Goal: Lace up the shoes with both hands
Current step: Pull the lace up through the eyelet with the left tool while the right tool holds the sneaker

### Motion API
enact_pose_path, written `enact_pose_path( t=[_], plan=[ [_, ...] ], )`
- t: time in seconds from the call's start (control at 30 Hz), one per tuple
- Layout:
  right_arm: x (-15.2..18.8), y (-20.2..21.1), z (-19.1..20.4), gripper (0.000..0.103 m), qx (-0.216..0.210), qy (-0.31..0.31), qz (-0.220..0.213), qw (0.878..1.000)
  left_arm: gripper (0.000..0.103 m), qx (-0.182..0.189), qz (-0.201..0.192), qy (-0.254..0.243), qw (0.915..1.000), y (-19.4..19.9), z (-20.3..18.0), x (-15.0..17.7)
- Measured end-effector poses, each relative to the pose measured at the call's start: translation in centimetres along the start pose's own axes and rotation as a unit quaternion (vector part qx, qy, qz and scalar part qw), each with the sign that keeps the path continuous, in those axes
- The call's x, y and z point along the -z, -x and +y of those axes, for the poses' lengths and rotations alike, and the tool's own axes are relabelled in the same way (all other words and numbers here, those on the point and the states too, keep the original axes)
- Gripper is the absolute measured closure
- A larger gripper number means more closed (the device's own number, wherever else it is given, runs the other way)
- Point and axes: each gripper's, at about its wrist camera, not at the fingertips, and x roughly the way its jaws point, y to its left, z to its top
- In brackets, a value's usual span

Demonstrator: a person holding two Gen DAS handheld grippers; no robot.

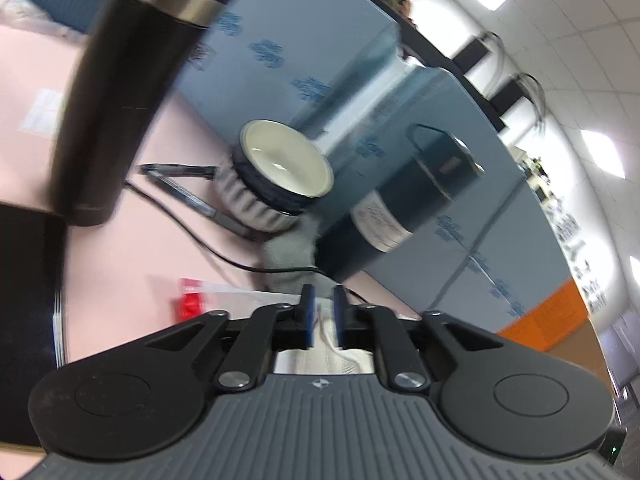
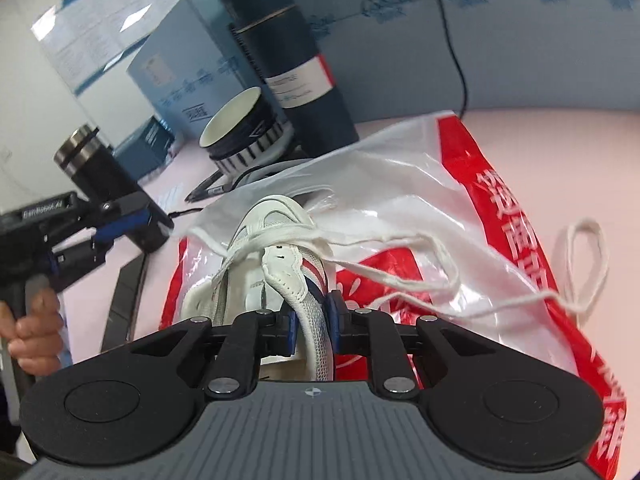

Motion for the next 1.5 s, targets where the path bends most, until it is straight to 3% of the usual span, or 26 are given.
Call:
enact_pose_path(
  t=[0.07,0.13,0.23,0.33,0.43,0.53,0.63,0.7,0.77,0.83,0.97,1.07,1.3,1.5],
  plan=[
    [0.3,0.3,0.2,0.088,0.001,-0.005,0.0,1.0,0.066,-0.005,-0.004,0.013,0.9999,0.6,0.4,-0.1],
    [0.6,0.6,0.5,0.088,0.003,-0.007,0.001,1.0,0.062,0.002,-0.003,0.015,0.9999,1.2,0.4,-0.2],
    [0.8,0.5,0.4,0.086,0.001,-0.021,0.004,1.0,0.062,0.045,0.065,0.006,0.9969,0.6,-0.6,0.5],
    [0.9,0.3,0.3,0.084,-0.001,-0.031,0.005,1.0,0.061,0.076,0.148,0.05,0.9848,-1.3,-1.3,2.4],
    [1.0,0.3,0.3,0.084,-0.001,-0.032,0.006,0.999,0.057,0.066,0.167,0.1,0.9786,-3.3,-1.4,3.8],
    [1.4,0.0,0.1,0.084,-0.005,-0.04,0.018,0.999,0.047,0.033,0.158,0.136,0.9774,-5.0,-1.0,4.6],
    [1.8,-0.1,-0.1,0.084,-0.008,-0.049,0.023,0.999,0.049,0.012,0.129,0.136,0.9822,-5.6,-1.2,4.8],
    [1.8,0.0,0.0,0.084,-0.007,-0.045,0.018,0.999,0.064,0.007,0.112,0.138,0.9841,-5.7,-1.2,4.9],
    [1.7,0.2,0.4,0.084,0.0,-0.028,0.011,1.0,0.091,0.015,0.107,0.136,0.9848,-5.7,-0.9,4.8],
    [1.5,0.1,1.1,0.082,0.01,0.002,0.005,1.0,0.097,0.022,0.102,0.134,0.9855,-5.6,-0.8,4.6],
    [0.9,0.0,2.6,0.082,0.032,0.089,-0.019,0.995,0.101,0.037,0.089,0.134,0.9863,-5.1,-0.9,4.1],
    [1.1,-0.2,3.3,0.088,0.043,0.139,-0.031,0.989,0.102,0.04,0.082,0.137,0.9863,-5.0,-1.0,3.9],
    [1.3,-0.2,2.8,0.091,0.046,0.125,-0.02,0.991,0.102,0.048,0.045,0.146,0.9871,-4.1,-0.9,2.7],
    [1.5,-0.2,2.3,0.092,0.046,0.105,-0.012,0.993,0.102,0.047,-0.033,0.136,0.989,-1.5,-0.3,-0.6]
  ],
)
